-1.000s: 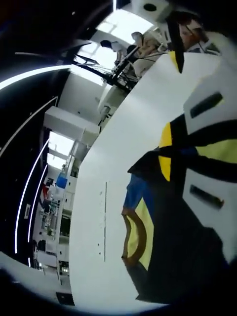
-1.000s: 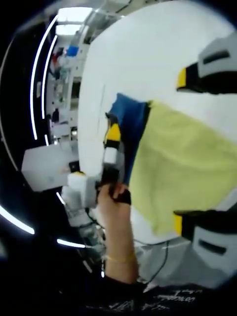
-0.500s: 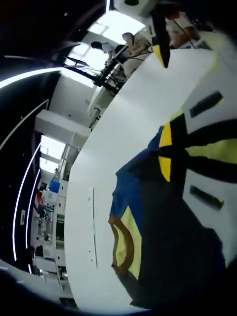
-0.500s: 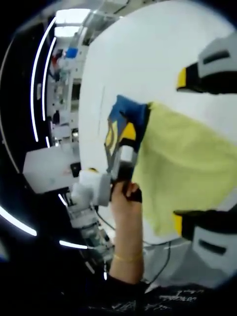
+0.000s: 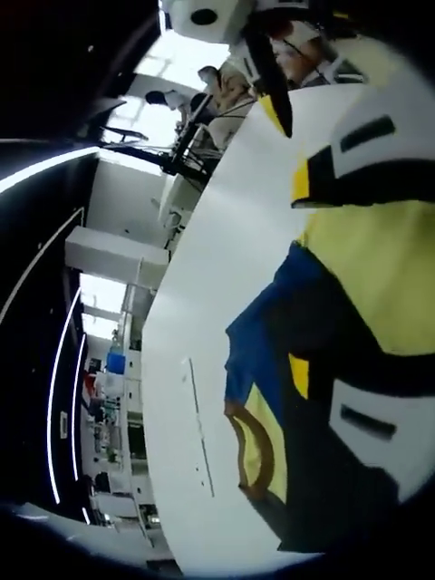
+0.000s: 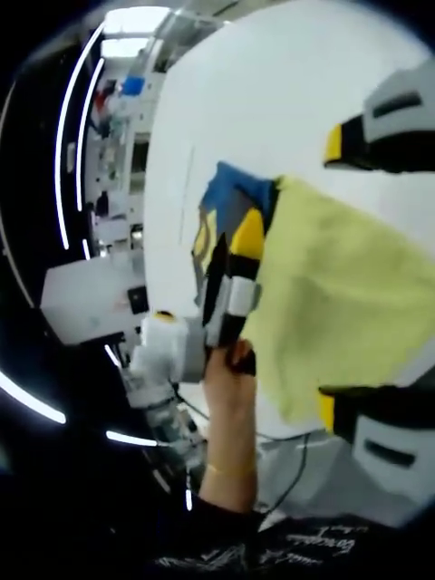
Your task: Fold the garment on the visible template until the final outline fits inside the template.
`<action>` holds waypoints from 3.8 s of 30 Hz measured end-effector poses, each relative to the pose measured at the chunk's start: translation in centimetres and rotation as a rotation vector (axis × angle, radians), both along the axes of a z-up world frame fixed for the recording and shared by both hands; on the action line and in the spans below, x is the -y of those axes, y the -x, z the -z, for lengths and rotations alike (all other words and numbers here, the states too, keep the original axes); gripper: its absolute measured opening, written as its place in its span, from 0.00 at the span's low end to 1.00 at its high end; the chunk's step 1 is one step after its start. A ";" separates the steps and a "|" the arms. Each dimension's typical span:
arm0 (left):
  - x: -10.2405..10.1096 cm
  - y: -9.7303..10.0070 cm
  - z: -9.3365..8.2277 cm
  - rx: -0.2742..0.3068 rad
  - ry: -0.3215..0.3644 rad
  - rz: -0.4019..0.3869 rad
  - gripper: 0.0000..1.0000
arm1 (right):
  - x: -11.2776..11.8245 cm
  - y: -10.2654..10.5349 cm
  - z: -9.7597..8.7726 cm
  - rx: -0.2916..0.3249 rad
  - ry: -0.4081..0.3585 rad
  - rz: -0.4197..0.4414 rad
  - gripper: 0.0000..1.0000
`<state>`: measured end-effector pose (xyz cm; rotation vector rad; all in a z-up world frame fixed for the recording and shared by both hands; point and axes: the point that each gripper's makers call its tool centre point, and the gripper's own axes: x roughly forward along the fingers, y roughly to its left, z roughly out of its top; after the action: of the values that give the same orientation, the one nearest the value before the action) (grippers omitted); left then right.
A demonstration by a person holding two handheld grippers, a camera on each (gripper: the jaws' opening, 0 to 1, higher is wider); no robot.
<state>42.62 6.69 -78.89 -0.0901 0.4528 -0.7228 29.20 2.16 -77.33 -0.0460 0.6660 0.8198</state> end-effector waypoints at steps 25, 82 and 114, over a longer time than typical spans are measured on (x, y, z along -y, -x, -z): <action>-8.3 8.8 -3.6 0.017 0.020 0.108 0.99 | -0.8 3.4 -0.2 -0.016 0.039 -0.156 0.99; -20.1 25.0 5.2 -0.151 -0.418 0.296 0.47 | 1.6 8.4 6.5 -0.007 0.325 -0.366 0.54; -20.7 23.2 5.9 -0.102 -0.523 0.299 0.00 | 2.5 6.8 7.7 0.012 0.365 -0.368 0.03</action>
<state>19.45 27.39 -84.76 0.4416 0.7500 -0.8733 22.40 -0.37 -85.00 -0.5164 0.8022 1.0393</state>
